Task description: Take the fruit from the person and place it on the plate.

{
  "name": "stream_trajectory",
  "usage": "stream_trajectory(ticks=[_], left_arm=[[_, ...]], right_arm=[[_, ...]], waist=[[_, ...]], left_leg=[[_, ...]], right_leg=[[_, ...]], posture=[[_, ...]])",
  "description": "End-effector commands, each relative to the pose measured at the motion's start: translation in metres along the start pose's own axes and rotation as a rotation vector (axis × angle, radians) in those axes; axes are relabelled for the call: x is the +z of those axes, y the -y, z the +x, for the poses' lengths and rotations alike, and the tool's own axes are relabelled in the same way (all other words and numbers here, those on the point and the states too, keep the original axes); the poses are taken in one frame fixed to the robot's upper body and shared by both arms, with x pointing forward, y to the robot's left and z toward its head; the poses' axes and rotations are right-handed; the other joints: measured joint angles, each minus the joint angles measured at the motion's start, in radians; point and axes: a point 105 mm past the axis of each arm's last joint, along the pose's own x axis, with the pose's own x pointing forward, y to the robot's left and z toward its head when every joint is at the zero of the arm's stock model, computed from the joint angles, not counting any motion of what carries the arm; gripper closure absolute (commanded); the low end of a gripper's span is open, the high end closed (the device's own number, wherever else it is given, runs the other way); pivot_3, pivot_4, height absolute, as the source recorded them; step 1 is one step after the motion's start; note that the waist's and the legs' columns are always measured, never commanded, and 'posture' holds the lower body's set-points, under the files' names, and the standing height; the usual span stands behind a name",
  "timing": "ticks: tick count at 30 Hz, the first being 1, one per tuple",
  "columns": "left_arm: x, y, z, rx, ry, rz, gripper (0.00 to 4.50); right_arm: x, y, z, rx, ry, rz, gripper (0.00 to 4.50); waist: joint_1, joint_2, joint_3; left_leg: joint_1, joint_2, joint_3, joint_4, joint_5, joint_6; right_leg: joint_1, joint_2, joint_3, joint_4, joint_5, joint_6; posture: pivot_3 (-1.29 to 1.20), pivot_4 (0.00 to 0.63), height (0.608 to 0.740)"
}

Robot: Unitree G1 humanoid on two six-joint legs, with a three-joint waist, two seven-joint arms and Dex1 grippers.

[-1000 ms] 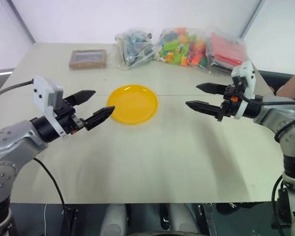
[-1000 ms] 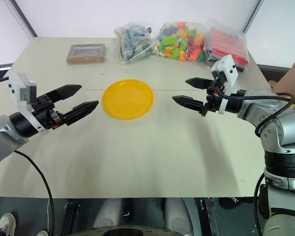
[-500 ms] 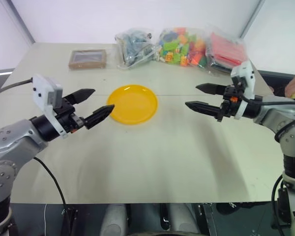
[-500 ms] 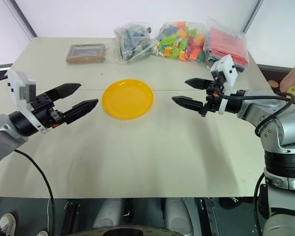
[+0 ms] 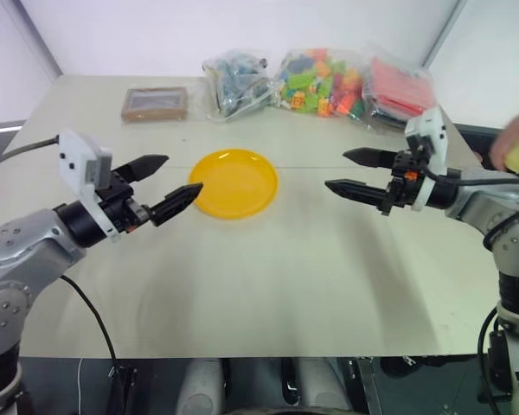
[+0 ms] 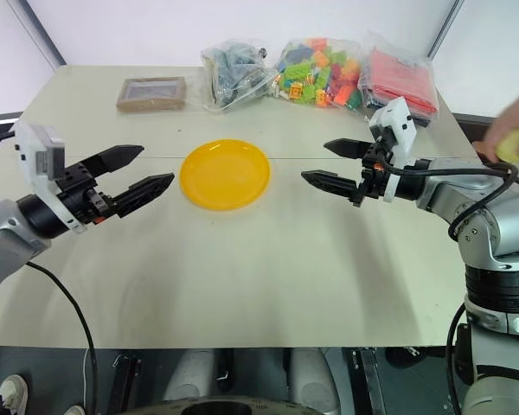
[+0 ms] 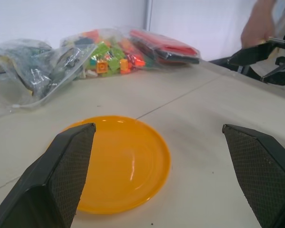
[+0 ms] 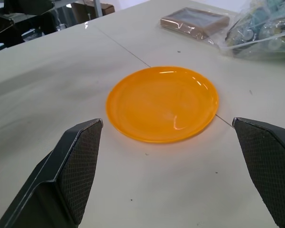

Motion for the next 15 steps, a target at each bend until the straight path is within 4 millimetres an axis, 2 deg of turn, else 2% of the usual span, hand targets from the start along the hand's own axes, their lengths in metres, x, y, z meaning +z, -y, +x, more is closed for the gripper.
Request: stream_trajectory(ticks=[1, 9, 13, 15], left_arm=[[0.009, 0.003, 0.002, -0.005, 0.039, 0.033, 0.0], [0.01, 0.001, 0.003, 0.003, 0.055, 0.025, 0.0], [0.012, -0.001, 0.004, 0.016, 0.07, 0.023, 0.0], [0.012, -0.001, 0.006, 0.013, 0.077, 0.018, 0.0]], right_arm=[[0.013, -0.001, -0.005, -0.003, 0.029, -0.051, 0.03], [0.013, -0.001, -0.006, -0.008, 0.032, -0.058, 0.03], [0.02, 0.002, -0.001, -0.033, 0.067, -0.066, 0.03], [0.029, 0.01, 0.004, -0.088, 0.107, -0.06, 0.03]], waist=[[0.0, 0.0, 0.0], [0.0, 0.0, 0.0], [0.0, 0.0, 0.0], [0.0, 0.0, 0.0]], left_leg=[[0.0, 0.0, 0.0, 0.0, 0.0, 0.0], [0.0, 0.0, 0.0, 0.0, 0.0, 0.0], [0.0, 0.0, 0.0, 0.0, 0.0, 0.0], [0.0, 0.0, 0.0, 0.0, 0.0, 0.0]], right_leg=[[0.0, 0.0, 0.0, 0.0, 0.0, 0.0], [0.0, 0.0, 0.0, 0.0, 0.0, 0.0], [0.0, 0.0, 0.0, 0.0, 0.0, 0.0], [0.0, 0.0, 0.0, 0.0, 0.0, 0.0]], posture=[[0.0, 0.15, 0.731], [0.0, 0.15, 0.731], [0.0, 0.15, 0.731], [0.0, 0.15, 0.731]])
